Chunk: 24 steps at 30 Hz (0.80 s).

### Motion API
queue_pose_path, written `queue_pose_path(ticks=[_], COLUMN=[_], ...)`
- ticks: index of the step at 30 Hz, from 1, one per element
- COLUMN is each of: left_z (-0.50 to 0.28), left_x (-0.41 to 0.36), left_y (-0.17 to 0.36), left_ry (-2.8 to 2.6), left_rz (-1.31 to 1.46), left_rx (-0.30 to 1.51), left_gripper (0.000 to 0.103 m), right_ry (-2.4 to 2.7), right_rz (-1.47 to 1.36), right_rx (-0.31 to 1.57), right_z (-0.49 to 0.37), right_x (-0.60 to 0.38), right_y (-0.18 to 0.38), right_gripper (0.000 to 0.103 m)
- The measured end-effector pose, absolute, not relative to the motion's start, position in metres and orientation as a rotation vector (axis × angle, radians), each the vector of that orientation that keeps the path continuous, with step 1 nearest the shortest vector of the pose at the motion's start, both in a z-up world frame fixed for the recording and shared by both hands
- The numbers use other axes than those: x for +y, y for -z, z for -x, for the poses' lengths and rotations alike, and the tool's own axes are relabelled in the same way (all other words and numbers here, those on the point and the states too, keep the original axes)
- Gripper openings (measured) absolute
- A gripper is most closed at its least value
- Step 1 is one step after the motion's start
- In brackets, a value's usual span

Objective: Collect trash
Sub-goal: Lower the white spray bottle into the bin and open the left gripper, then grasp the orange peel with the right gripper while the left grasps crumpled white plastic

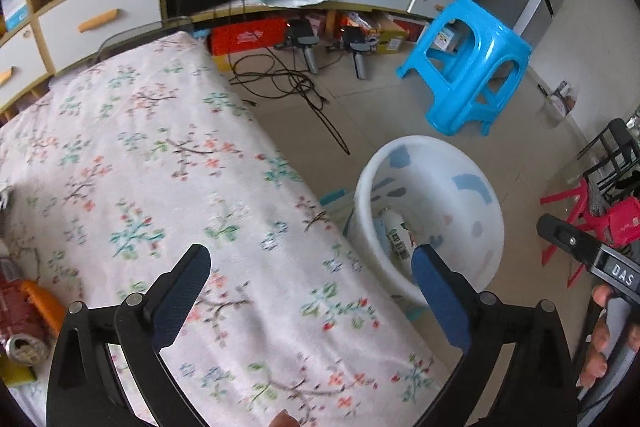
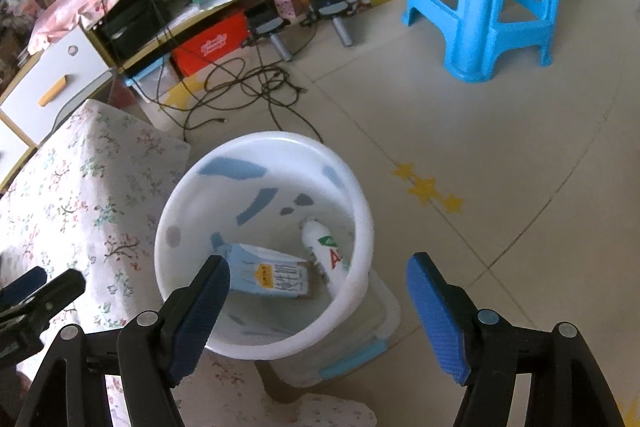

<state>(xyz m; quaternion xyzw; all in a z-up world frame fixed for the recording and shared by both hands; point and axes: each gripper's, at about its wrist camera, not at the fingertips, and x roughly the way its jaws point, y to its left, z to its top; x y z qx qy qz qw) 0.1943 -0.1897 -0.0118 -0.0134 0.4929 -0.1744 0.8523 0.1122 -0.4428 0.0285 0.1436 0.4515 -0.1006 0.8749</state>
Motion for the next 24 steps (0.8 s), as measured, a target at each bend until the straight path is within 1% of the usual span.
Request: queue_pose_path(ticks=[8,24], left_z=[-0.17,-0.132], left_x=[-0.153,-0.047], left_y=[-0.001,-0.016], left_ry=[0.339,0.165], left_rz=[0.027,0.05], left_rx=[1.015,0.997], left_gripper=[0.102,0.102], right_ry=[0.148,0.01], right_rz=[-0.251,-0.179], right_rx=[0.943,0.947], right_z=[-0.121,-0.143], right_x=[-0.409,-0.327], right_y=[-0.033,-0.034], right_gripper=[0.077,0.086])
